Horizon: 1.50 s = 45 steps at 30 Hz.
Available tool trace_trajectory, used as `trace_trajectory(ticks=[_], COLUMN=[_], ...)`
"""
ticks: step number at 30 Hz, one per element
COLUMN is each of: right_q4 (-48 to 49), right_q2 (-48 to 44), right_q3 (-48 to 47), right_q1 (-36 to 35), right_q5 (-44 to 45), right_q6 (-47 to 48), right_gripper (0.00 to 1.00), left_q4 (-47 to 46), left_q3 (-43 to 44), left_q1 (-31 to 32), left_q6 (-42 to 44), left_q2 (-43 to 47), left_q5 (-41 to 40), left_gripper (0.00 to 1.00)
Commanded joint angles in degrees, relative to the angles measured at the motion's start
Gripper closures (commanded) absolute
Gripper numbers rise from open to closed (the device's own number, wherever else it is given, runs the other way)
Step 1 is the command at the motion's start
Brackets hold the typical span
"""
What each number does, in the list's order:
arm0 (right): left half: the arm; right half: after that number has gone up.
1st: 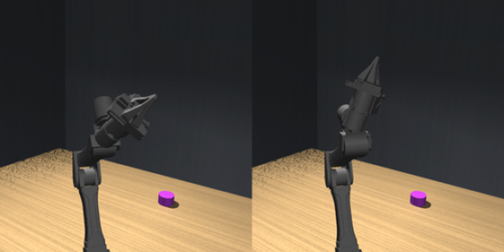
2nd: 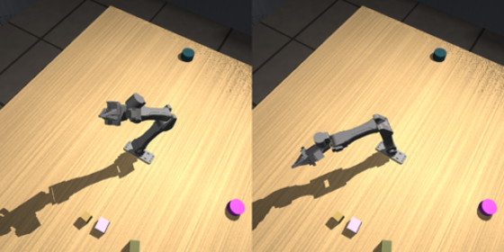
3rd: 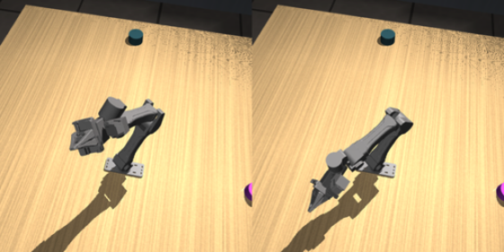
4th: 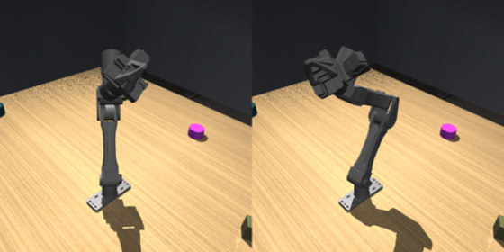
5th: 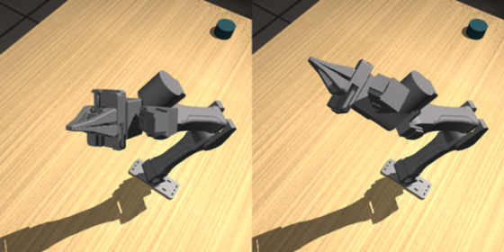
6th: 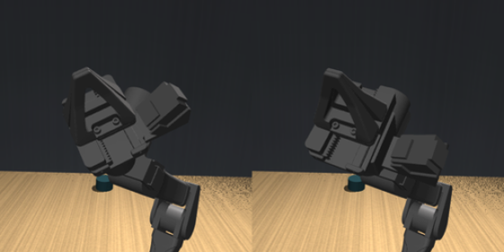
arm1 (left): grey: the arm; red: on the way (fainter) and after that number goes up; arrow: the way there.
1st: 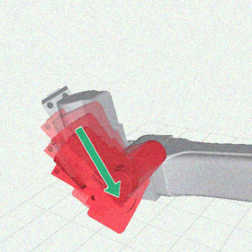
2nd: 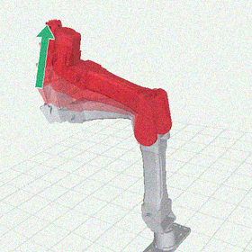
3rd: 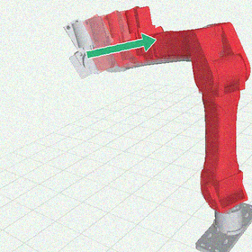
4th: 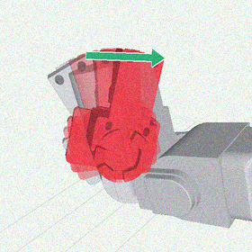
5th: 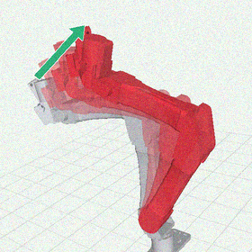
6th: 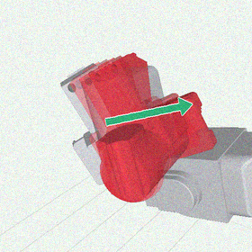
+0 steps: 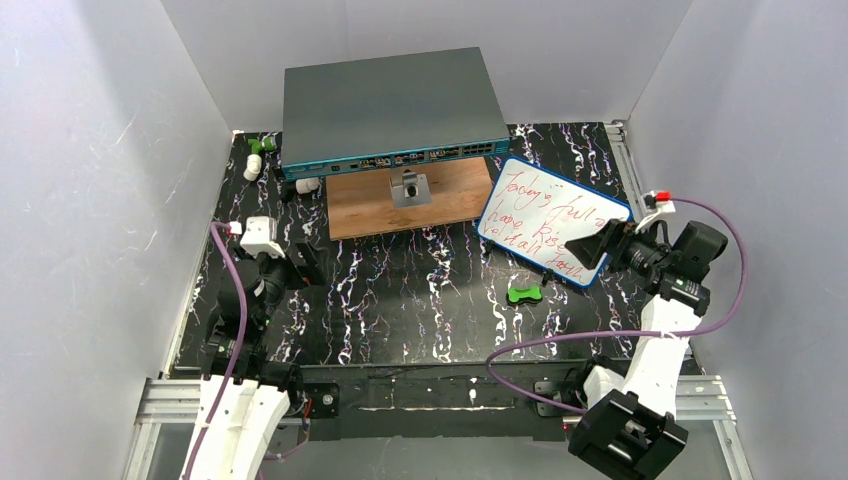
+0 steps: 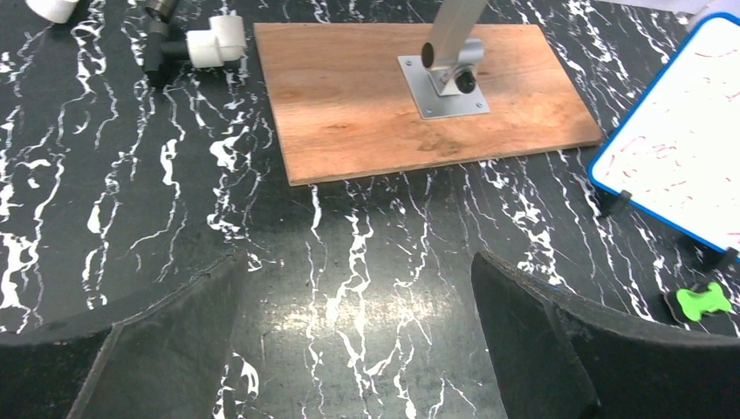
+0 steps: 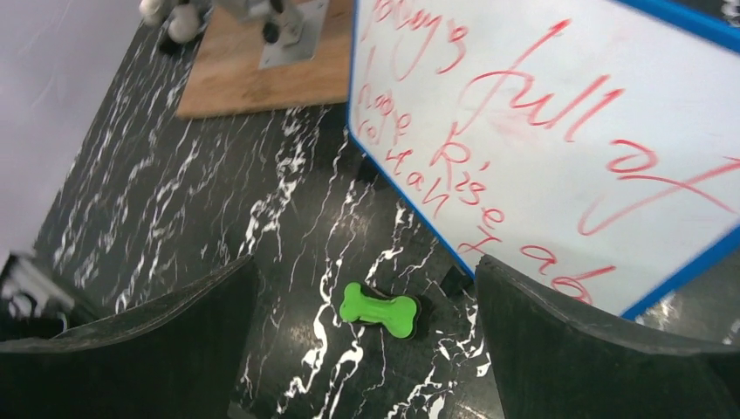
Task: Erase the whiteboard
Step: Pick up the whiteboard eraser from the center of the board.
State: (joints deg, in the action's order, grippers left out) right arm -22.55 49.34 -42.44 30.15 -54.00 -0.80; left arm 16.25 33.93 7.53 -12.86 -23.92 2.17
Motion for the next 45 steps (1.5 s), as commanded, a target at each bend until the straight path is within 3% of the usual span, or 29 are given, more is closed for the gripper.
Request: trace_trajectory(ticks=[1,7,12,17,21,24,28,30,36,45], right_q4=[-4.7,-18.1,-25.7,-24.9,-19.9,-19.3,-25.0,-26.4,-23.9,-19.2], right_q2=[-0.1,0.7,2.3,7.4,9.8,10.8,17.3,21.5,28.1,34.4], right_q3=[1.2,-1.1,-2.5,-2.6,-0.1,2.2,-0.6,-3.1,-5.9,-5.8], right_q1=[-1.3,-6.2,-14.4,-25.3,-34.7,-38.8,-38.9,-39.1,-39.9,-43.8], right_q5=[-9.3,-6.5,4.8,17.2,21.2,20.6,16.9,17.5,21.9,27.2], right_q6=[17.1,35.5,46.7,44.9,43.3,56.9,75.1,79.2,81.7,77.4], right_gripper=[0.02,0.02,0.02,0.02,0.02,0.03,0.06,0.07,0.11,0.24], left_q4=[-2.7,-3.0,-3.0,-3.8,-3.8,-3.9,-3.9,-3.9,-3.9,-4.1], left_q3=[0.5,1.5,1.6,1.4,1.3,1.4,1.2,1.3,1.4,1.4], left_q1=[0.7,0.9,0.9,0.9,0.9,0.9,0.9,0.9,0.9,0.9], left_q6=[0.0,0.2,-0.1,-0.2,-0.3,-0.3,-0.3,-0.1,0.0,0.1], left_q2=[-0.9,-5.3,-5.8,-5.9,-6.3,-6.7,-6.8,-6.9,-7.4,-7.0], left_q5=[6.6,13.3,15.5,16.7,17.1,17.4,17.5,17.5,17.8,18.4], left_gripper=[0.01,0.00,0.00,0.01,0.01,0.00,0.01,0.01,0.01,0.01])
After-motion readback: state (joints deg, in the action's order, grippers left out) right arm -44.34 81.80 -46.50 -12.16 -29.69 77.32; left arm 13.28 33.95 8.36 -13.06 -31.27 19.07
